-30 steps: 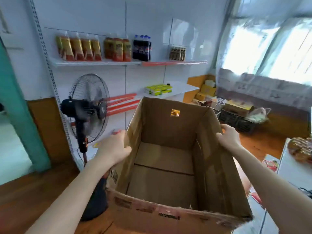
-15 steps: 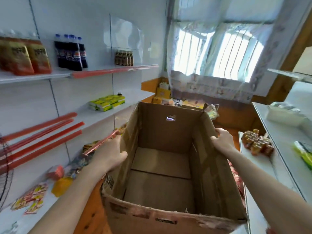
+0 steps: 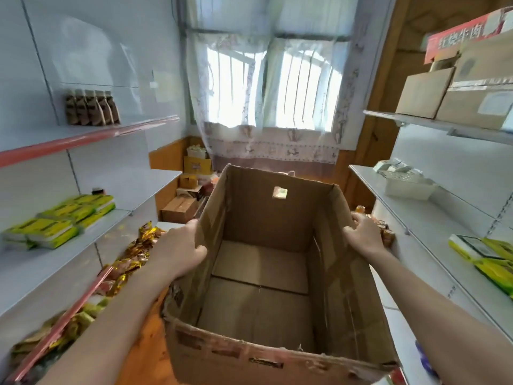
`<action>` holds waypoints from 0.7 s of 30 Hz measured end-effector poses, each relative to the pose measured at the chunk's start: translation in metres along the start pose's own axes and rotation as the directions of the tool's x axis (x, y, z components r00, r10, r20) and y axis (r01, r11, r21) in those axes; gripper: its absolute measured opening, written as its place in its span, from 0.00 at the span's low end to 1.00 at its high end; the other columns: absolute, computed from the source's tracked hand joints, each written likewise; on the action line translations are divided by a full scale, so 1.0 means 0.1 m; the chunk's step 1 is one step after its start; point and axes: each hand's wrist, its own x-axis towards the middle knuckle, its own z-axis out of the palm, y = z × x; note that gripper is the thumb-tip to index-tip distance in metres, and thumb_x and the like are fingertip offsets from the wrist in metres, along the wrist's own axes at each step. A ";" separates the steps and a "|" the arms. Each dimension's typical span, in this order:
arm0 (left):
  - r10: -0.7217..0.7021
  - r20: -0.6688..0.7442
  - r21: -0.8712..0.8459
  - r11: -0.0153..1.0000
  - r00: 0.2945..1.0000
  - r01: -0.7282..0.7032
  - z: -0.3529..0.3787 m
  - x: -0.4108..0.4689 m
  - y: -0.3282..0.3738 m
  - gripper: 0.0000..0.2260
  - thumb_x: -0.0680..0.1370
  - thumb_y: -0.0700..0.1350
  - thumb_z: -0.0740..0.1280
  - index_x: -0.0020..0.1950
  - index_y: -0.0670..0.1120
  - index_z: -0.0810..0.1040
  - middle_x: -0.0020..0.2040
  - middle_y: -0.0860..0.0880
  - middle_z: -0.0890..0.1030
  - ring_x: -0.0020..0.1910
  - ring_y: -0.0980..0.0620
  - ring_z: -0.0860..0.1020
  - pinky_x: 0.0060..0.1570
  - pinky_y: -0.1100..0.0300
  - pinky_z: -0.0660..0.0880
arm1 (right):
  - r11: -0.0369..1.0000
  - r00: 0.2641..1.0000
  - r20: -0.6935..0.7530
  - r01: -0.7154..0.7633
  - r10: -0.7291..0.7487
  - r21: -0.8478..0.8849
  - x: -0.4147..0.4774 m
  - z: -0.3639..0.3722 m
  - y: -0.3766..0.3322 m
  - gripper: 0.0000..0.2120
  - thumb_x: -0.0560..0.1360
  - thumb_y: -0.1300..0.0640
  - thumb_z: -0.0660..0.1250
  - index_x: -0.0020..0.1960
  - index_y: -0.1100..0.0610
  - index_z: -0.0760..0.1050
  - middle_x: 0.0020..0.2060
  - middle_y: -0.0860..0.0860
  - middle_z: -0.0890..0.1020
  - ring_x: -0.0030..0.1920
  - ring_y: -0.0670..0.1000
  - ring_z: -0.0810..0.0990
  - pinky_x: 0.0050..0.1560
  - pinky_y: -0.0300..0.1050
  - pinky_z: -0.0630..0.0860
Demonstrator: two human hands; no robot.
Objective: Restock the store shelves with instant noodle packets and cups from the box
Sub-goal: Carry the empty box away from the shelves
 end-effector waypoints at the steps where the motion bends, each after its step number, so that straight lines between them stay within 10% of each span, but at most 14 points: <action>1: 0.007 0.010 -0.009 1.000 1.000 -0.007 0.06 0.20 -0.01 0.24 0.75 0.45 0.64 0.70 0.45 0.65 0.55 0.44 0.80 0.52 0.46 0.78 0.45 0.60 0.74 | 1.000 1.000 -0.006 -0.006 0.006 0.002 0.16 0.06 0.00 0.18 0.72 0.65 0.62 0.62 0.66 0.72 0.57 0.63 0.78 0.57 0.63 0.76 0.57 0.52 0.72; 21: -0.025 0.099 -0.068 0.997 0.995 0.031 1.57 4.52 0.28 0.25 0.75 0.43 0.64 0.71 0.44 0.64 0.60 0.44 0.78 0.55 0.46 0.77 0.45 0.61 0.71 | 0.995 0.996 0.041 -0.077 0.075 0.056 4.37 1.59 0.18 0.19 0.77 0.63 0.60 0.67 0.63 0.67 0.63 0.59 0.75 0.62 0.60 0.74 0.59 0.49 0.72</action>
